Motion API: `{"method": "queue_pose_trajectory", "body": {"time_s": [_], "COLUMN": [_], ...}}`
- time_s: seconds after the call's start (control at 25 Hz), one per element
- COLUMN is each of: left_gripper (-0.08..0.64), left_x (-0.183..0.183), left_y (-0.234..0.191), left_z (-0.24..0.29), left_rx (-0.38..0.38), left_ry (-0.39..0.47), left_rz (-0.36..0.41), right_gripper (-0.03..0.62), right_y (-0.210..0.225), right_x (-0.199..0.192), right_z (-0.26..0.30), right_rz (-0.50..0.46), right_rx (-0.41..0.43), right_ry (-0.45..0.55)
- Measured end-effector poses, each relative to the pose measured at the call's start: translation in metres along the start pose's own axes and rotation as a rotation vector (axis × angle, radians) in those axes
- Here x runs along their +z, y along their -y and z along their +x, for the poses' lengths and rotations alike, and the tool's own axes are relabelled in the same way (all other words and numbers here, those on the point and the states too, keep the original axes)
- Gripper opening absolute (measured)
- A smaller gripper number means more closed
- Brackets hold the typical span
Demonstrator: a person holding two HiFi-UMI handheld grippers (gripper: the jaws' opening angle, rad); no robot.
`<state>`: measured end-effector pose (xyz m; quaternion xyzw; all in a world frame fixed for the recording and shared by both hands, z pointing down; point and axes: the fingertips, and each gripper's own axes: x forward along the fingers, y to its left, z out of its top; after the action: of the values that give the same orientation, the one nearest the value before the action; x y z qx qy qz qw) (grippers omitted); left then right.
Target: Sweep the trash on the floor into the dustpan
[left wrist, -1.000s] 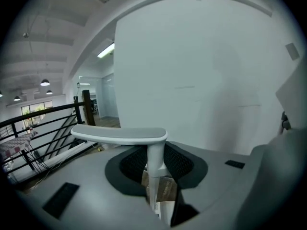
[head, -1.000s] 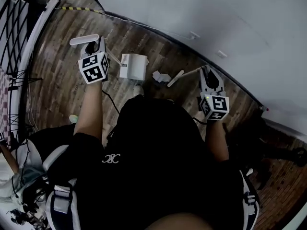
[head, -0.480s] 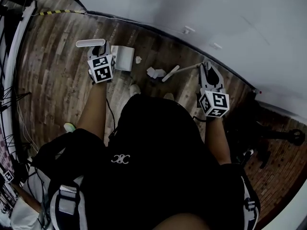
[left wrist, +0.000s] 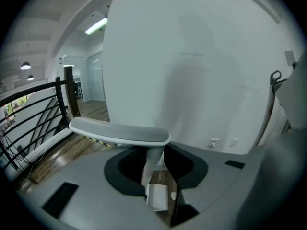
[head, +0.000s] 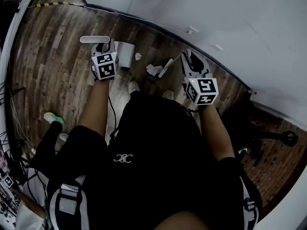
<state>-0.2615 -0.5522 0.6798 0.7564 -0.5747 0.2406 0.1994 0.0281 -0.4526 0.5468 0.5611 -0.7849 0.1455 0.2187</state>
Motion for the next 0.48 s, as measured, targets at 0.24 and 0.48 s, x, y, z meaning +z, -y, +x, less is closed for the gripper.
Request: {"method": "queue_pose_trajectory", "body": {"time_s": [0.24, 0.48], "left_gripper": [0.109, 0.109], "left_x": [-0.002, -0.003], "left_y": [-0.003, 0.0], "left_z": [0.001, -0.004], "left_rx": [-0.059, -0.104], "left_ry": [0.008, 0.0], "left_rz": [-0.007, 0.005], "right_gripper": [0.106, 0.101], "right_y": [-0.066, -0.093], "right_x": [0.032, 0.062], "right_z": [0.058, 0.095], "right_rz": [0.014, 0.017], "right_rx": [0.125, 0.162], "right_ry": [0.017, 0.046]}}
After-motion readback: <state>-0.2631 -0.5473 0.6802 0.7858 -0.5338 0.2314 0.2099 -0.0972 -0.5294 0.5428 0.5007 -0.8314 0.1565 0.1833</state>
